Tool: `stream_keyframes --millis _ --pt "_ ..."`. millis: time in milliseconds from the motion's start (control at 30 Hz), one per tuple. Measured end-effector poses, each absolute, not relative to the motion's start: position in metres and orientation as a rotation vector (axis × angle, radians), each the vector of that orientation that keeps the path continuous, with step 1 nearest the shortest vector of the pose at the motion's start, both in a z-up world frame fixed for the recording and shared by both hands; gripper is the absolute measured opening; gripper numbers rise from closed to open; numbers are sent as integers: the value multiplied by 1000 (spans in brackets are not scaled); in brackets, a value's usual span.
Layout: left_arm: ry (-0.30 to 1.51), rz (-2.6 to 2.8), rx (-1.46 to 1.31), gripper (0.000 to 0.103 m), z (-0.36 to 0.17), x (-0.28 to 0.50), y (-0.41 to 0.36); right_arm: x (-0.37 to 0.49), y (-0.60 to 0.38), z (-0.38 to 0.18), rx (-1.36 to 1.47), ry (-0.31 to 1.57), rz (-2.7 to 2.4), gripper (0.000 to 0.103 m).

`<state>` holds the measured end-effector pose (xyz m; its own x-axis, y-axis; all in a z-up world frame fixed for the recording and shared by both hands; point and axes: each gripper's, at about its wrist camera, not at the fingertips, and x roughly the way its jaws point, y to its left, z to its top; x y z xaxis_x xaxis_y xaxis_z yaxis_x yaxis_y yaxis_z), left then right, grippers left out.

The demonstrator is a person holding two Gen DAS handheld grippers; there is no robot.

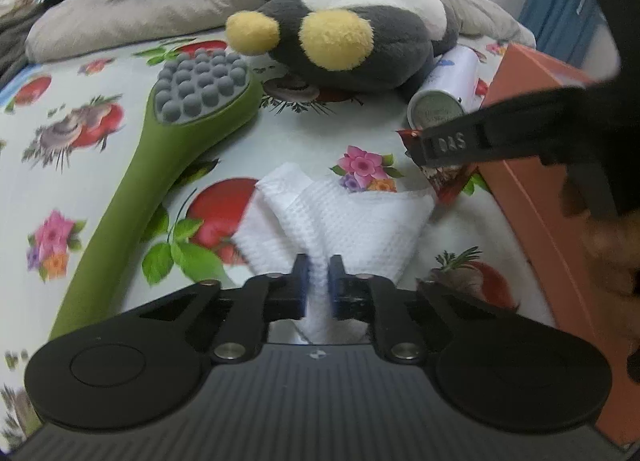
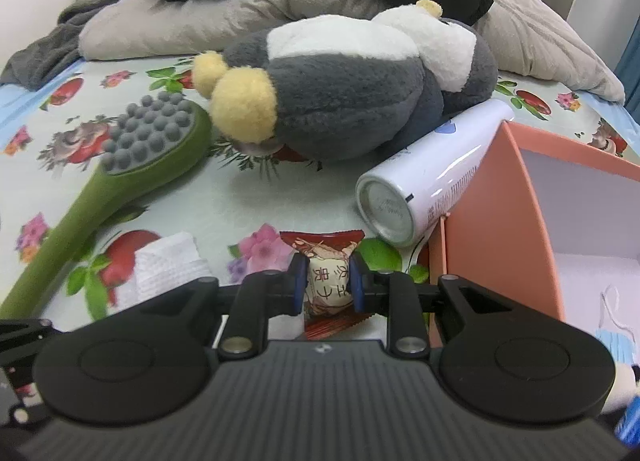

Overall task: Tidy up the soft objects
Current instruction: 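Grasp the white towel with the left tool while right grasps the wrapped candy, then carry the towel and candy over the pink box with both tools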

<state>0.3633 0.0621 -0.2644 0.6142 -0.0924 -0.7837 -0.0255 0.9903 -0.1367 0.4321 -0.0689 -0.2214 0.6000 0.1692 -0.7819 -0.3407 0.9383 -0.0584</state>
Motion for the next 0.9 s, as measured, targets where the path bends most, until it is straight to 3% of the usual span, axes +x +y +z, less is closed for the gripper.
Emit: stream_keyframes --millis 333,900 --pt "875 67 -304 10 -238 302 79 367 -72 -207 -217 883 355 26" --pt "863 172 -339 10 -201 180 81 260 -91 -192 -163 903 427 27"
